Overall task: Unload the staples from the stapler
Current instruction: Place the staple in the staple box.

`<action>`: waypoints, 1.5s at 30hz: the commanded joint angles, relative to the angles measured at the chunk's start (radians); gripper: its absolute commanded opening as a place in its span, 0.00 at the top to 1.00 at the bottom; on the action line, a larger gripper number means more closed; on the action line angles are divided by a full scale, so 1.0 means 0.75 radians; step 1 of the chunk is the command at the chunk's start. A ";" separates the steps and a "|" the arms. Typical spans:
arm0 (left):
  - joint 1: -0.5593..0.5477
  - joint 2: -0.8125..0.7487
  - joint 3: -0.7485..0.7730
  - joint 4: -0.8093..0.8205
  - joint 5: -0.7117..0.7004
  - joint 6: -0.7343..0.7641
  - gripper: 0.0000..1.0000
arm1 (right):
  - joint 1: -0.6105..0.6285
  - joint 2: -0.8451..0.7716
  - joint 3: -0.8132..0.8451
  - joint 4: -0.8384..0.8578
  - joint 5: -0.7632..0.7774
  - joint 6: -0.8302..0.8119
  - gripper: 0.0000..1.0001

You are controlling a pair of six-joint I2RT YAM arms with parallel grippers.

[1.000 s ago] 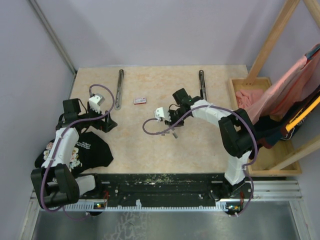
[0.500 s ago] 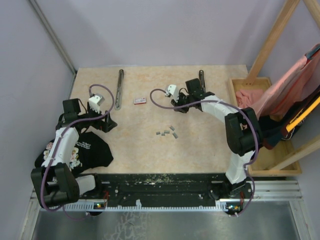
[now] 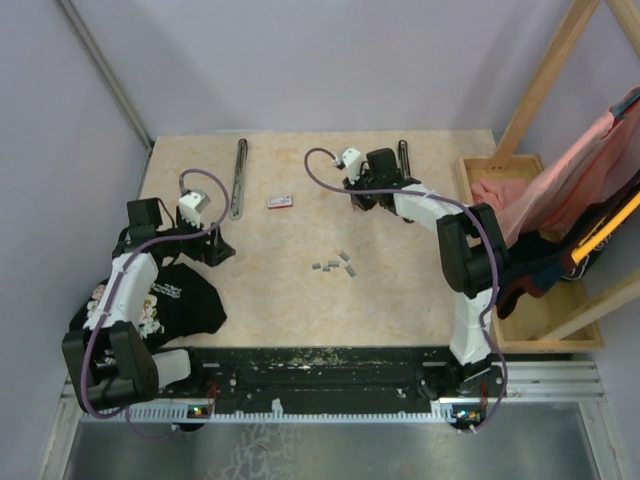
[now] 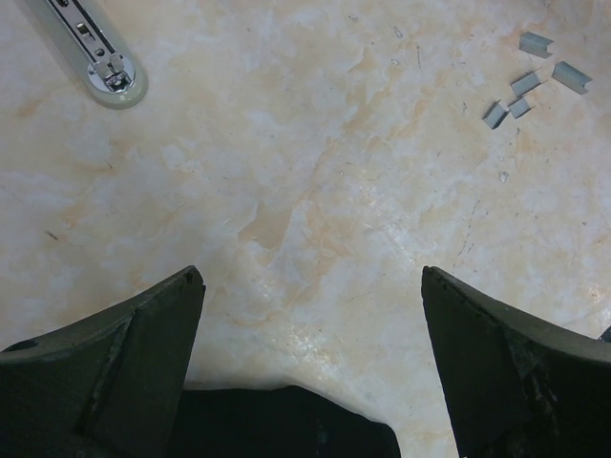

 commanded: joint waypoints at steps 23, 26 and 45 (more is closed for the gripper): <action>0.017 0.010 0.034 -0.020 0.046 0.030 0.00 | -0.023 0.181 0.194 0.032 0.266 0.336 0.85; 0.017 0.011 0.034 -0.020 0.046 0.030 0.00 | -0.023 0.186 0.183 0.036 0.268 0.337 0.85; 0.024 0.009 0.032 -0.022 0.055 0.032 0.00 | -0.025 0.250 0.206 0.027 0.280 0.368 0.85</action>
